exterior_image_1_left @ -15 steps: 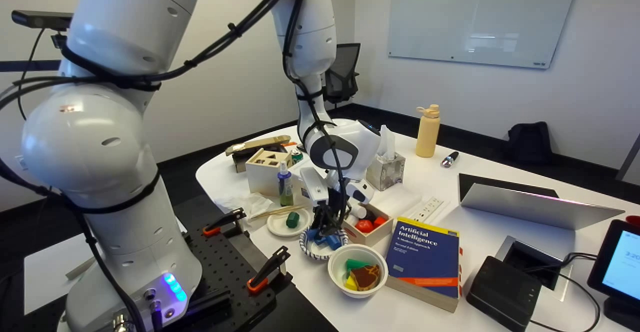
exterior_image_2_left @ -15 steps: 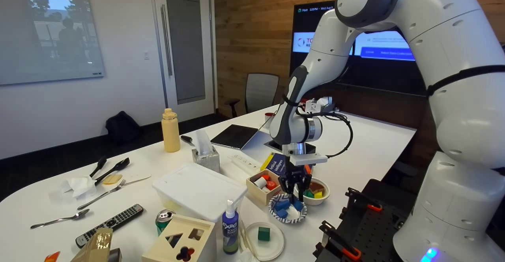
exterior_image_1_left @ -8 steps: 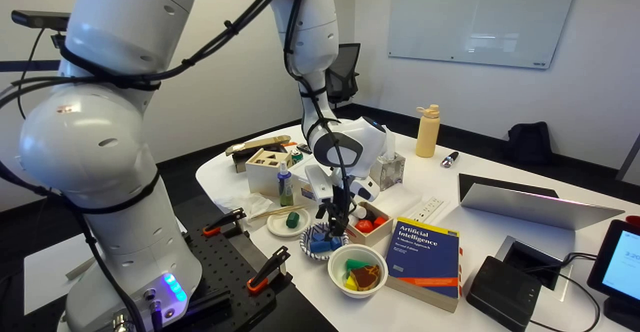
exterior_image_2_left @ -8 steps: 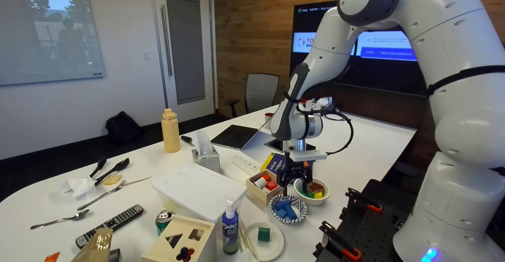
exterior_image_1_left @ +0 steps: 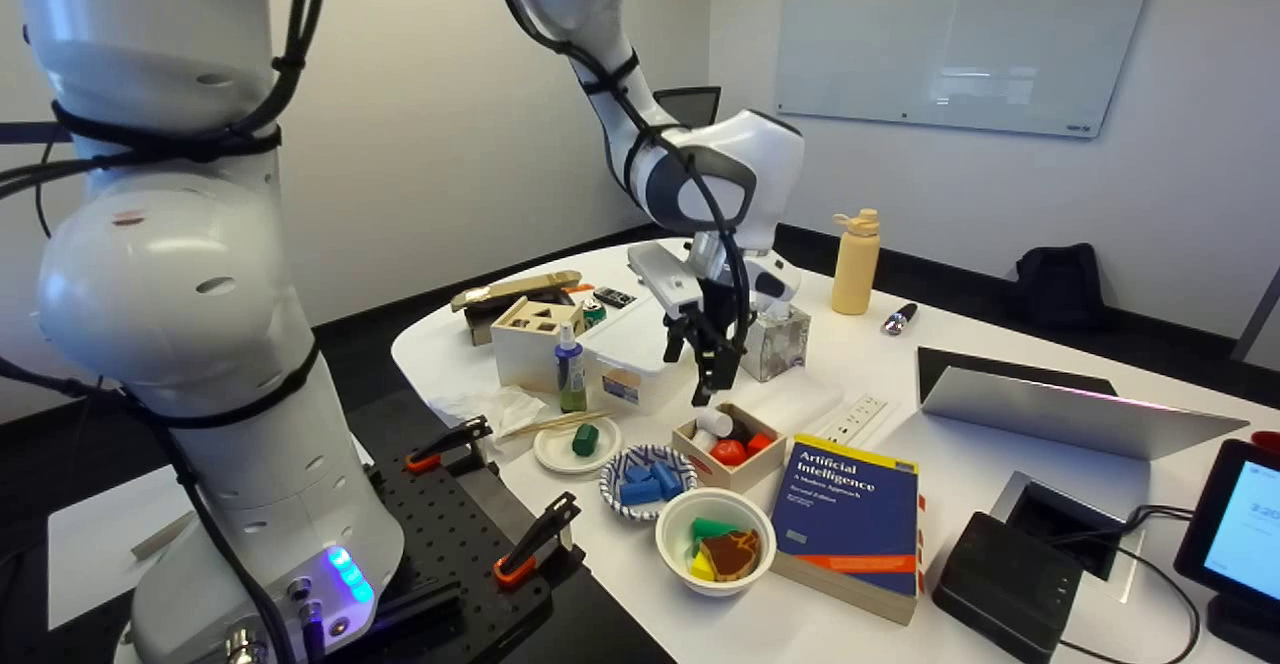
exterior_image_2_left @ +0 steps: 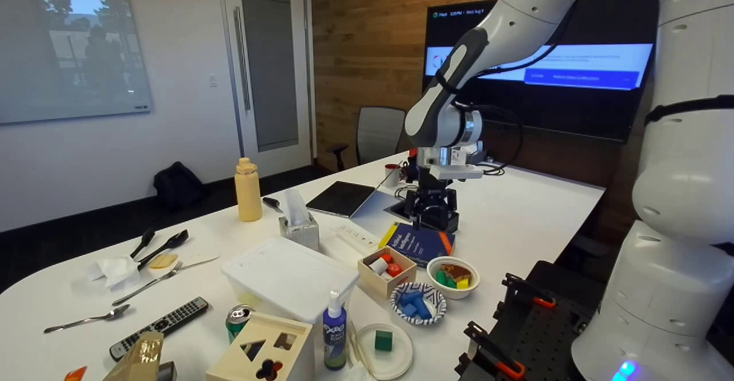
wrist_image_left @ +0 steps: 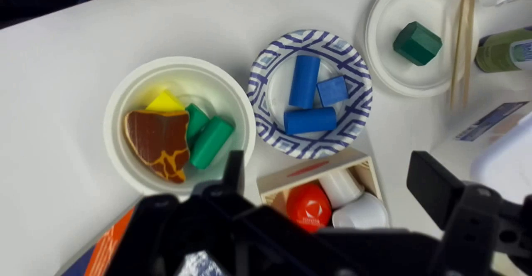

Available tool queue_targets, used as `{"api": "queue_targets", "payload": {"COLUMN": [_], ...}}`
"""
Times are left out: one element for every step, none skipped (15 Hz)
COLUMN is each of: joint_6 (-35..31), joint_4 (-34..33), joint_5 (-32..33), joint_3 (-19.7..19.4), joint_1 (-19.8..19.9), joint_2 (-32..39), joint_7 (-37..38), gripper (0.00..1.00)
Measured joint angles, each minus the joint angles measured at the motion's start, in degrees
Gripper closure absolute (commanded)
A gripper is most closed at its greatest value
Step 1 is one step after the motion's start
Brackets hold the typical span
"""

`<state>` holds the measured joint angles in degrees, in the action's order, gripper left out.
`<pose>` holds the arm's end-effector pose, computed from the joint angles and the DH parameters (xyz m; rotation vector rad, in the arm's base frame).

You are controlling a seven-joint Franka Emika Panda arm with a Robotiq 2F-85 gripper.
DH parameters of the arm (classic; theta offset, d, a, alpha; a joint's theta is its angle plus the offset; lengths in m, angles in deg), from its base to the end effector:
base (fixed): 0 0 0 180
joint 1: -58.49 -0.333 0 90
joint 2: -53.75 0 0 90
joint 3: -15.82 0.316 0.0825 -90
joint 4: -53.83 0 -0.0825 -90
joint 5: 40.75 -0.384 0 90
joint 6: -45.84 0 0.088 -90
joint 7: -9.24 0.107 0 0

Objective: Move the blue block from the plate on the right, to the one on the left

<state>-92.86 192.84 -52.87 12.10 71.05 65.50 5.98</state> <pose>0.4497 -0.1314 0.2080 -2.9262 0.5948 0.2796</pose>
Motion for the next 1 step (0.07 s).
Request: {"api": "queue_targets", "payload": {"joint_6": [0.8], "joint_4": [0.4], "joint_5": [0.6], "joint_3": [-0.2], "joint_1": [-0.4], "joint_2": [-2.4], "joint_7": [0.0], "gripper": [0.0]}}
